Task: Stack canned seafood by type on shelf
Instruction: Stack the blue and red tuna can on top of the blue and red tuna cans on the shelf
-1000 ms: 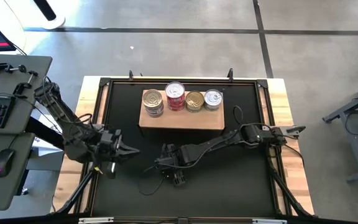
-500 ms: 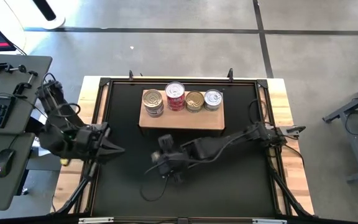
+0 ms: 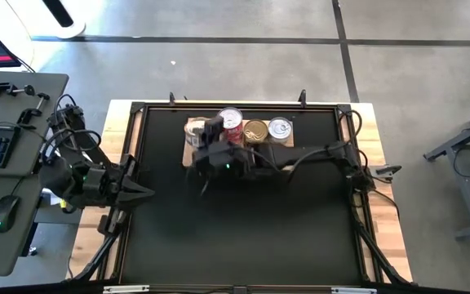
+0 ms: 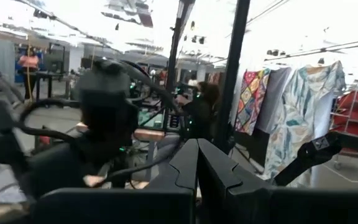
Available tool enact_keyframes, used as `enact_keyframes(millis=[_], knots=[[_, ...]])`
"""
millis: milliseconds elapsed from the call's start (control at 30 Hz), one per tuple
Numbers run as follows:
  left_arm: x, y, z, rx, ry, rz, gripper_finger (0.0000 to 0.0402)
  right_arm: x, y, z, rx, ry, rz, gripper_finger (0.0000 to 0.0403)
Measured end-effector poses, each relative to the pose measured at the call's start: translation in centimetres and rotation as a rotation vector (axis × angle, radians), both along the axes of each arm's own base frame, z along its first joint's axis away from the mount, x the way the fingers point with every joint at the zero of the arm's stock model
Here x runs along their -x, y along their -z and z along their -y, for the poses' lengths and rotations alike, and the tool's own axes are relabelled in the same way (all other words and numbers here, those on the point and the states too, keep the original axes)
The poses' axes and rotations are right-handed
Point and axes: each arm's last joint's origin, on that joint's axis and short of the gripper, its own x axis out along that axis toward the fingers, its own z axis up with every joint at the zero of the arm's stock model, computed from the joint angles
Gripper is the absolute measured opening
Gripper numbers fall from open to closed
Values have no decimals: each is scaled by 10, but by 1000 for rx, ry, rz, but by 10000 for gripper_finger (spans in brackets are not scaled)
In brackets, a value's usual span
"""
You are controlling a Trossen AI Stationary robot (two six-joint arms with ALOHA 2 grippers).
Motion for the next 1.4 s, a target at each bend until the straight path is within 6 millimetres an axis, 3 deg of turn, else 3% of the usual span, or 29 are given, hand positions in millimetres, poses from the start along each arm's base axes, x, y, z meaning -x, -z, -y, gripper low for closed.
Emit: enact_keyframes(millis=[167,533,1100,1400], knots=[[-2,4,3,11,-20,-28,0,-4,2,26,-37,-38,-16,174],[-5,8,6,11,-85,-56,0,-18,25,56,5,-33,-104,192],[-6,10,6,8,-89,-68,0,-17,27,59,-67,35,-53,195],[-6,10,6,21,-86,-71,0,-18,27,57,-114,-11,-37,195]])
